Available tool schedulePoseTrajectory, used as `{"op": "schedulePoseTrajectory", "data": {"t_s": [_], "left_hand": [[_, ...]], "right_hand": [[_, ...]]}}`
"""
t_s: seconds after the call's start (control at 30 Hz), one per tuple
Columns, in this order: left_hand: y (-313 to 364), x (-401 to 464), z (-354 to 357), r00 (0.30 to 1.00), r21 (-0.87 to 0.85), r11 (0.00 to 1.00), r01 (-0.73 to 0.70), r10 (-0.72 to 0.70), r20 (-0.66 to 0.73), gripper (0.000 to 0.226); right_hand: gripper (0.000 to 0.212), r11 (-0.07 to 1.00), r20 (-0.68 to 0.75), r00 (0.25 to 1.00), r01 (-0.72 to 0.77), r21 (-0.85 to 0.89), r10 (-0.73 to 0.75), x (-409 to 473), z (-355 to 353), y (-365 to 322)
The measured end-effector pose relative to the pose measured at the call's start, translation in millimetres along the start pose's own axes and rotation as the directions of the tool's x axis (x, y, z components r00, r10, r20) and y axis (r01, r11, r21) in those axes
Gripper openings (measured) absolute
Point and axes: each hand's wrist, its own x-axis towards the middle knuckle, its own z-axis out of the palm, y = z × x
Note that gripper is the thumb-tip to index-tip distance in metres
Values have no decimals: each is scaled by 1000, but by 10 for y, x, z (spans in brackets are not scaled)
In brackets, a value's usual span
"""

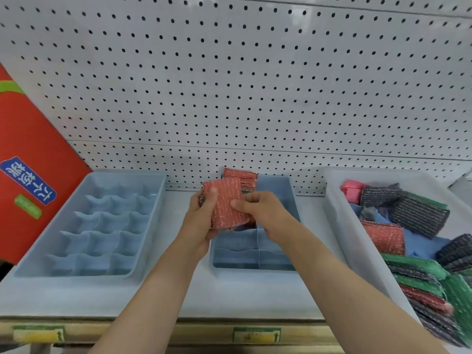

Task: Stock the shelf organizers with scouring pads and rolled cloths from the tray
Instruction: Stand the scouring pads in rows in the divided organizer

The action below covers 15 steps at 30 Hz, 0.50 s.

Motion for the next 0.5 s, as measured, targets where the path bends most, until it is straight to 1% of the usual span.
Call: {"op": "schedulePoseTrajectory", "data": {"t_s": [0.03, 0.07, 0.1, 0.13, 0.17, 0.2, 0.23, 0.3, 0.33, 0.37, 0.4, 0.43, 0.47, 0.5], "left_hand": [[-7, 14, -18, 1000, -9, 1000, -9, 9, -29, 38], [-10, 35, -43, 997, -36, 999, -26, 23, -77, 36], [-6, 54, -79, 990, -75, 996, -46, 36, -140, 33], [1, 74, -119, 977, -118, 991, -68, 42, -208, 31], [13, 92, -164, 963, -159, 983, -89, 44, -267, 30], [26, 108, -209, 951, -193, 975, -107, 44, -308, 29], [38, 118, -250, 943, -216, 969, -122, 45, -330, 29], [67, 117, -295, 939, -230, 963, -139, 55, -338, 26], [76, 109, -301, 941, -230, 963, -138, 55, -333, 24], [80, 100, -300, 944, -228, 965, -133, 53, -324, 23], [79, 90, -296, 949, -225, 966, -125, 51, -310, 23], [80, 75, -293, 955, -220, 968, -118, 51, -291, 24], [78, 62, -293, 961, -210, 971, -111, 51, -271, 26], [77, 51, -299, 966, -200, 974, -104, 51, -253, 28]], "right_hand": [[21, 989, 11, 1000, -2, 145, 0, -11, -29, 5], [19, 960, -10, 1000, 10, 278, -8, -12, -63, 6], [15, 933, -60, 998, 37, 357, -16, -12, -95, 1], [13, 938, -148, 988, 86, 335, -38, 2, -138, 8], [14, 965, -243, 967, 131, 227, -74, 19, -182, 26], [15, 984, -309, 942, 161, 81, -129, 40, -218, 53], [17, 981, -340, 921, 176, -77, -192, 51, -235, 86], [19, 917, -309, 902, 185, -354, -301, 82, -221, 162], [20, 856, -275, 899, 178, -485, -342, 121, -199, 222], [19, 767, -234, 895, 162, -621, -379, 154, -167, 276], [19, 652, -189, 889, 148, -743, -417, 187, -129, 326], [20, 539, -140, 875, 153, -828, -463, 223, -92, 371], [21, 448, -95, 850, 175, -877, -518, 263, -61, 407], [20, 389, -68, 816, 199, -900, -574, 294, -35, 428]]}}
